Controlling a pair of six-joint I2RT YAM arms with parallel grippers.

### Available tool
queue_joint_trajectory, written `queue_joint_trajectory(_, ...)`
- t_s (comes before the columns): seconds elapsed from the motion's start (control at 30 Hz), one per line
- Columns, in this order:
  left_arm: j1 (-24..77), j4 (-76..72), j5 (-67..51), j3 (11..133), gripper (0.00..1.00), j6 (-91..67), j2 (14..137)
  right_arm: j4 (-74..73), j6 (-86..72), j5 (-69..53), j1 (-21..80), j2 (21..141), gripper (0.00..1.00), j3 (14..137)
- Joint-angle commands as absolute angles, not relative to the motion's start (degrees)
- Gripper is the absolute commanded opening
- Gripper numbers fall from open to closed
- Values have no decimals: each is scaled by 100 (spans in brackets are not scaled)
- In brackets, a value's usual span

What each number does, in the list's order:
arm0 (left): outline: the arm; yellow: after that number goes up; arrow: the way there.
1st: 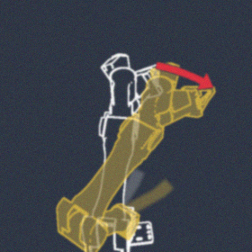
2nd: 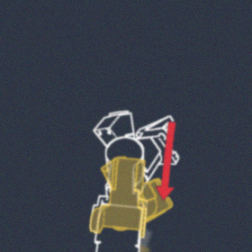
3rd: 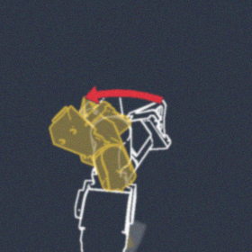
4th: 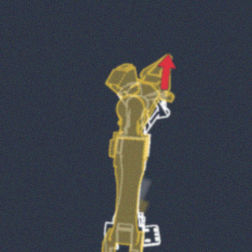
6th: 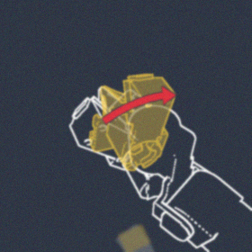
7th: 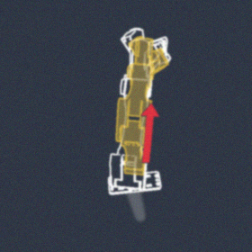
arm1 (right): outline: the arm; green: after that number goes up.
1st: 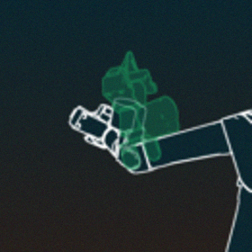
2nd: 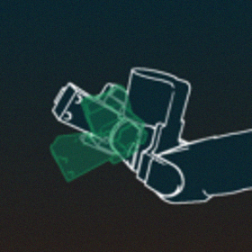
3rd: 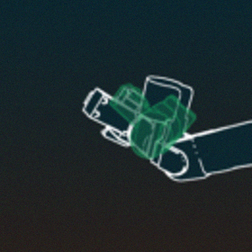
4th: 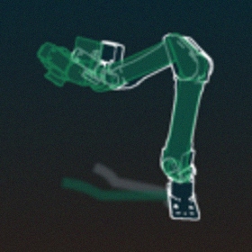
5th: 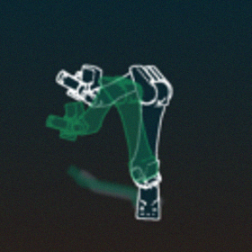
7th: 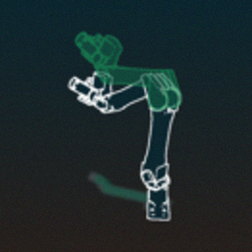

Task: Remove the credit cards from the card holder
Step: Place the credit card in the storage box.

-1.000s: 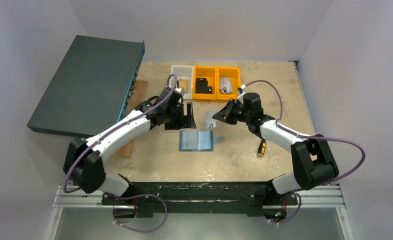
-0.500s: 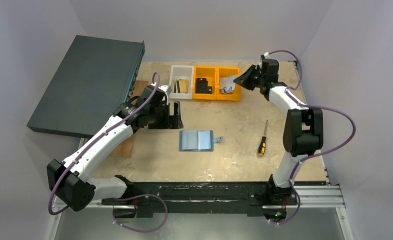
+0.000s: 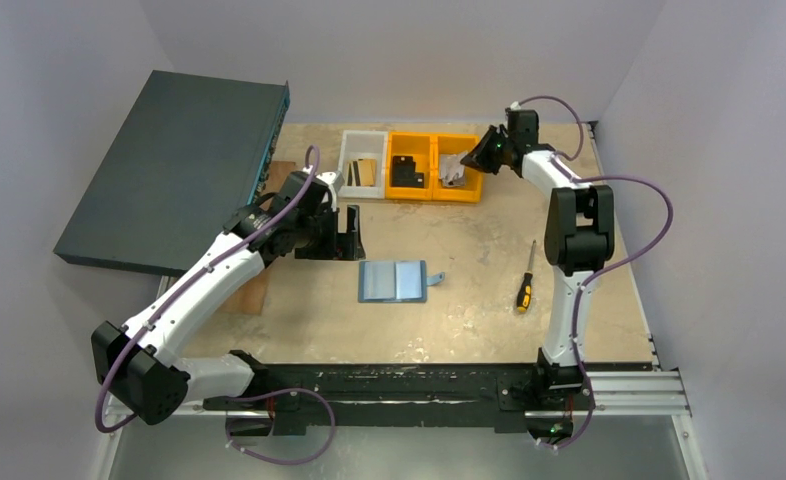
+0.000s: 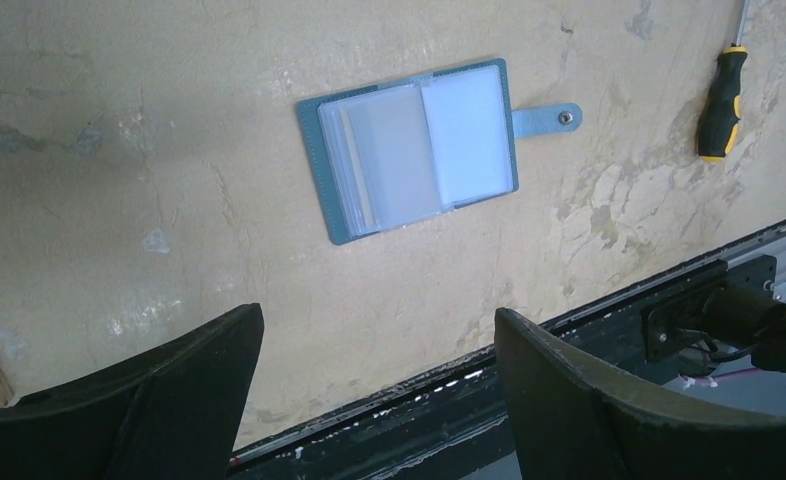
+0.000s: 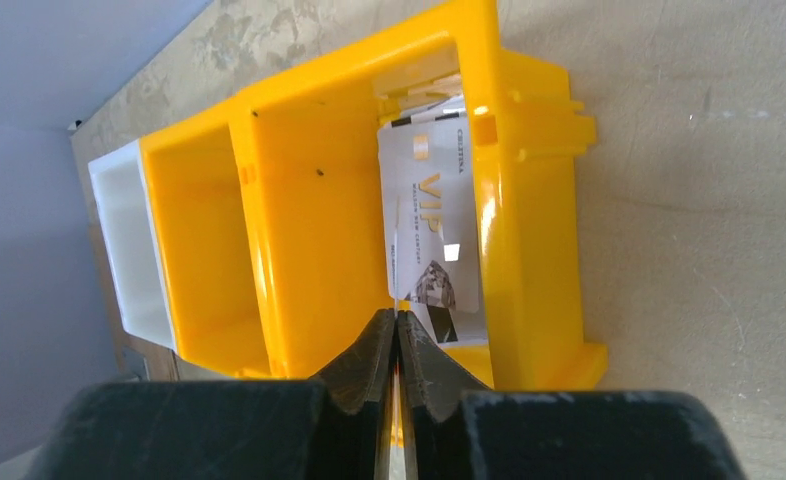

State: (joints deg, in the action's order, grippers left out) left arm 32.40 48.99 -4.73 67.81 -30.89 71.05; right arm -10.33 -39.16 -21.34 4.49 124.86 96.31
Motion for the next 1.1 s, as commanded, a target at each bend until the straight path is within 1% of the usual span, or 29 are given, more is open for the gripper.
queue_joint_trajectory(0.0, 3192, 4811, -612, 6896, 86, -2976, 7133, -1413, -3651, -1964, 469, 12508, 9, 10343)
queue_joint_trajectory(0.07, 3193, 4795, -647, 6882, 86, -2975, 7146, -1438, -3656, -1936, 473, 12492, 23, 10388)
queue_joint_trajectory(0.13, 3198, 4783, -642, 6861, 86, -2954, 7145, -1437, -3646, -1952, 474, 12465, 32, 10410)
queue_joint_trajectory(0.17, 3192, 4768, -632, 6850, 86, -2946, 7145, -1469, -3643, -1973, 479, 12467, 38, 10465)
queue_joint_trajectory(0.23, 3195, 4764, -630, 6832, 86, -2926, 7136, -1618, -3603, -1977, 484, 12466, 44, 10590)
queue_joint_trajectory(0.37, 3188, 4699, -648, 6750, 86, -2941, 7092, -1673, -3498, -1905, 559, 12193, 50, 10432)
queue_joint_trajectory(0.53, 3167, 4662, -671, 6694, 86, -2977, 7068, -1690, -3496, -1702, 730, 11495, 52, 9793)
queue_joint_trajectory(0.6, 3157, 4661, -653, 6676, 86, -3003, 7060, -1725, -3502, -1483, 874, 11005, 53, 9409)
queue_joint_trajectory(0.73, 3088, 4662, -556, 6580, 86, -3193, 7051, -1673, -3516, -1110, 1416, 10157, 54, 8423)
queue_joint_trajectory(0.9, 2823, 4493, -501, 6298, 86, -3558, 6991, -1328, -3825, -731, 2435, 9228, 54, 7031)
queue_joint_trajectory(1.07, 2751, 4344, -486, 6196, 86, -3639, 6907, -1139, -4266, -115, 3633, 8988, 54, 6234)
